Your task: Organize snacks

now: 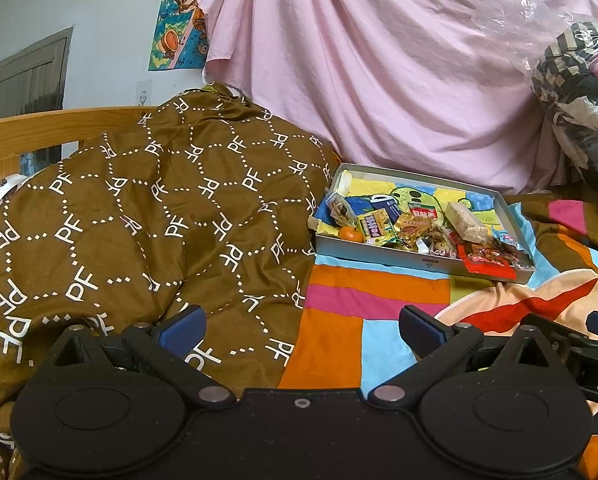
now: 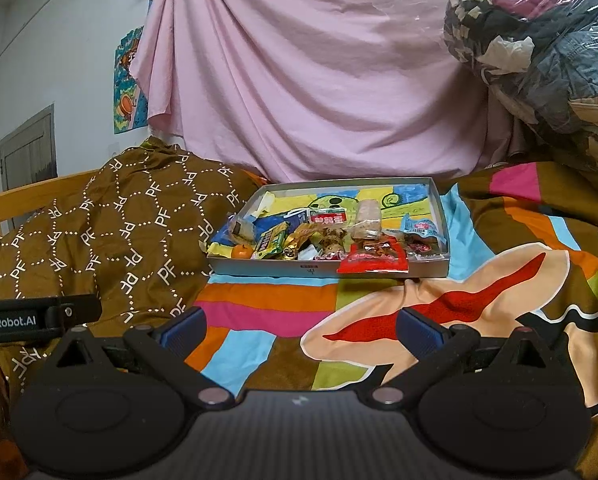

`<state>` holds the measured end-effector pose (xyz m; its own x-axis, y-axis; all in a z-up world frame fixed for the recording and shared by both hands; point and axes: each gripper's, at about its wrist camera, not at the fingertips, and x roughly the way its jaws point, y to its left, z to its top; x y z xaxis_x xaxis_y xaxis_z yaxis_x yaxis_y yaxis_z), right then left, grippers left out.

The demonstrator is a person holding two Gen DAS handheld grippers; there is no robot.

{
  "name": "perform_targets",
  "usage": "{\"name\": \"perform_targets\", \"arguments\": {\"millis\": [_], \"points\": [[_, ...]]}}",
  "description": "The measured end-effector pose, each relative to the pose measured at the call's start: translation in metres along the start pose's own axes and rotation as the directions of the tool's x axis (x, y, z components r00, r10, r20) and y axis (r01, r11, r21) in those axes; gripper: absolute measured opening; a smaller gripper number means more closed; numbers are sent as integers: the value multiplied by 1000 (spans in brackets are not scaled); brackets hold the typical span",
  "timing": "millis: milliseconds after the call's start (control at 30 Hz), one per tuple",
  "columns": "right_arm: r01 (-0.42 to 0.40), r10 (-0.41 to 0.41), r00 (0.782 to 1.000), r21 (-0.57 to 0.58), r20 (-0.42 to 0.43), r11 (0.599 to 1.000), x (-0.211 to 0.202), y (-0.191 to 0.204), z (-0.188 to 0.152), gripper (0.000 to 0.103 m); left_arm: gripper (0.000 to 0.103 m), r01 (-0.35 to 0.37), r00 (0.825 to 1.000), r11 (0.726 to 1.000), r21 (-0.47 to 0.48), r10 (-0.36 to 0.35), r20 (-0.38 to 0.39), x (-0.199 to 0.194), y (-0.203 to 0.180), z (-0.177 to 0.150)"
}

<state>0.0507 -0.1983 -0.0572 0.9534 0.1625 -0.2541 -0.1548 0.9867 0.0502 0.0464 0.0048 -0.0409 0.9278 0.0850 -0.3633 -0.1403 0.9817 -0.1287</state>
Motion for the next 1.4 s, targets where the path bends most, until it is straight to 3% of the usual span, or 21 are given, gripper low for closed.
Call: {"name": "perform_targets", "arguments": {"millis": [1400], "points": [[-3,3,1000,-7,-8,1000,1,3,-2,103,102,-2,1000,1000,-5,2,0,0,2,-1]]}}
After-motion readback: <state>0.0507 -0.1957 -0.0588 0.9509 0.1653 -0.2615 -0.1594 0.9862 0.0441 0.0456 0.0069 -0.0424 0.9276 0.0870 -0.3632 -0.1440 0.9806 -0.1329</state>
